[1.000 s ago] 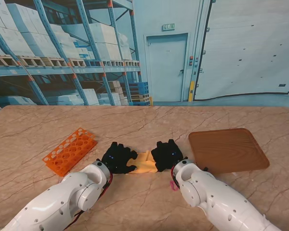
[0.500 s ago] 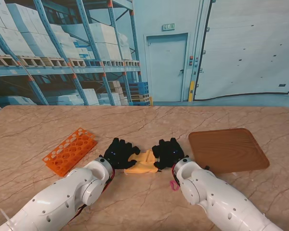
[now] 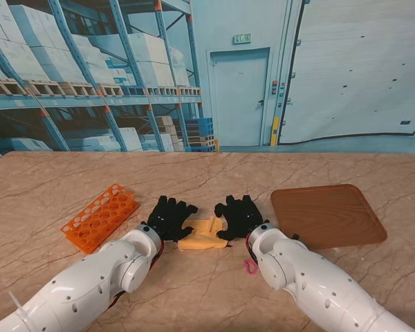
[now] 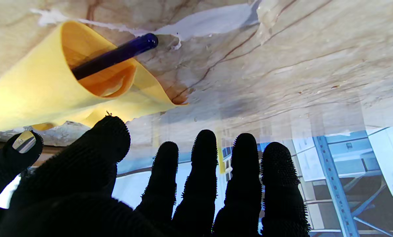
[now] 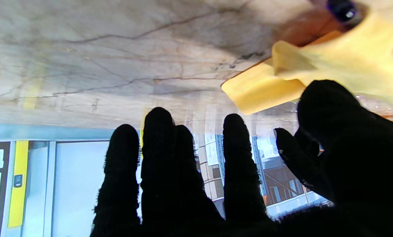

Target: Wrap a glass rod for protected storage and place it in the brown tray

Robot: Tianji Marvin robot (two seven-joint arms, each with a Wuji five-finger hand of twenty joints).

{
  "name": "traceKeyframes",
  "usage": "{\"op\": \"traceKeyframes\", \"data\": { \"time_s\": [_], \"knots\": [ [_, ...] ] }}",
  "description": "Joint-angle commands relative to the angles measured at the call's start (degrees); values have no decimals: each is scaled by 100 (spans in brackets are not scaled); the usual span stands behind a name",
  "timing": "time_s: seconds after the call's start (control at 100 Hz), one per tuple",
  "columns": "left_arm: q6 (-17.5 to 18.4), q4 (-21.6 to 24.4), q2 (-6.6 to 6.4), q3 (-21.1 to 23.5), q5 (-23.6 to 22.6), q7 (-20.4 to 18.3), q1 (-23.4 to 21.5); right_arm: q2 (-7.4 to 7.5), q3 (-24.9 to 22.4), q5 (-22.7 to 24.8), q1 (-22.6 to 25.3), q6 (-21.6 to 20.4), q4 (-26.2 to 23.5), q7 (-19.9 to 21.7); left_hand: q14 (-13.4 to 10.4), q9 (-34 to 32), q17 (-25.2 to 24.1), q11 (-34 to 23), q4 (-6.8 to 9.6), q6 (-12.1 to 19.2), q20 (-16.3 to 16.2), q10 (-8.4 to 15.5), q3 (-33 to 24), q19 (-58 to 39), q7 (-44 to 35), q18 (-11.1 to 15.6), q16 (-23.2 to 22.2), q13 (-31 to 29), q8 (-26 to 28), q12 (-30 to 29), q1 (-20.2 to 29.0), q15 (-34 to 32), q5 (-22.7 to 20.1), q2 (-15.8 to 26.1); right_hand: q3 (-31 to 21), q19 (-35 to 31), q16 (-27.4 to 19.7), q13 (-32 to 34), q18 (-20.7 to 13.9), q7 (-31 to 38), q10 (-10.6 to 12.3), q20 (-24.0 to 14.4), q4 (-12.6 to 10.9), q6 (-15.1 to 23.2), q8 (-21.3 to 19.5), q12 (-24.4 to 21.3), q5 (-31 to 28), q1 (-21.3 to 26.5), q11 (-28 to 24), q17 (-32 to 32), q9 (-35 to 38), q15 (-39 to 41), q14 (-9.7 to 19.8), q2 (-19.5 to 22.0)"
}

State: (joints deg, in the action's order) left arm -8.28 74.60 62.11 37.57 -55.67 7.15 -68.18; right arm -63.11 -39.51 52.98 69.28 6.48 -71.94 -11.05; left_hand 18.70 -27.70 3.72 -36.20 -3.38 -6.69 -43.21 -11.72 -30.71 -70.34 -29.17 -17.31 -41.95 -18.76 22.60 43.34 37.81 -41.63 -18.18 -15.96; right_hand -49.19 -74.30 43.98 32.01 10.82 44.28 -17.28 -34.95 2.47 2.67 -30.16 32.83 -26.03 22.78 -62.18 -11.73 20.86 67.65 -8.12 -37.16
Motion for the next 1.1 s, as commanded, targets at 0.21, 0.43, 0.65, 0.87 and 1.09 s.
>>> {"op": "traceKeyframes", "data": {
  "time_s": [0.21, 0.43, 0.65, 0.87, 1.09],
  "knots": [
    [-213, -317, 88, -363, 2, 2, 277, -129, 294, -231, -319, 75, 325, 29, -63, 409, -261, 16, 183, -169, 130, -74, -58, 102, 73, 97, 61, 358, -163, -12, 27, -2, 127, -306, -394, -183, -4, -110, -99, 27, -103, 52, -64, 3, -65, -11, 356, 9, -149, 6, -265, 59, 152, 155],
    [-325, -471, 88, -648, 27, -120, 459, -216, 647, -517, -612, 117, 668, 153, -35, 598, -446, 109, 153, -147, 247, -182, -538, 260, -480, 69, 170, 577, 85, -70, -78, 136, -944, -695, -500, -161, 12, -159, -149, -66, -61, 58, -21, 144, 11, -21, 341, 218, -132, 23, -309, 41, 215, -100],
    [-434, -517, 128, -765, 231, -272, 521, -288, 914, -816, -792, 99, 896, 348, -23, 357, -490, 45, -237, -60, 264, -146, -941, 335, -1603, 36, 215, 524, 746, -25, 390, 178, -1684, -1318, -1042, -87, 46, -205, -184, 808, 15, 20, 474, 865, 467, -36, -870, 637, -27, 77, -156, 8, 199, -460],
    [-433, -506, 148, -775, 358, -346, 524, -281, 873, -903, -739, 156, 858, 455, -54, 169, -528, -24, -379, 169, 273, -90, -861, 432, -2859, 44, 246, 411, 1072, 2, 765, 212, -1459, -1659, -1145, -59, 5, -74, -121, 1947, 148, 8, 707, 1319, 829, -46, -1784, 1174, 11, 92, 421, 43, 100, -416],
    [-454, -488, 194, -661, 461, -232, 432, -238, 621, -830, -559, 144, 685, 403, -84, 18, -436, -143, -335, 267, 238, -22, -1054, 394, -3426, 50, 234, 290, 1304, 38, 1034, 161, -1449, -1548, -1062, -51, -33, -49, -119, 2020, 167, -9, 689, 1256, 759, -54, -1733, 1227, 30, 90, 520, 45, 83, -125]
  ]
}}
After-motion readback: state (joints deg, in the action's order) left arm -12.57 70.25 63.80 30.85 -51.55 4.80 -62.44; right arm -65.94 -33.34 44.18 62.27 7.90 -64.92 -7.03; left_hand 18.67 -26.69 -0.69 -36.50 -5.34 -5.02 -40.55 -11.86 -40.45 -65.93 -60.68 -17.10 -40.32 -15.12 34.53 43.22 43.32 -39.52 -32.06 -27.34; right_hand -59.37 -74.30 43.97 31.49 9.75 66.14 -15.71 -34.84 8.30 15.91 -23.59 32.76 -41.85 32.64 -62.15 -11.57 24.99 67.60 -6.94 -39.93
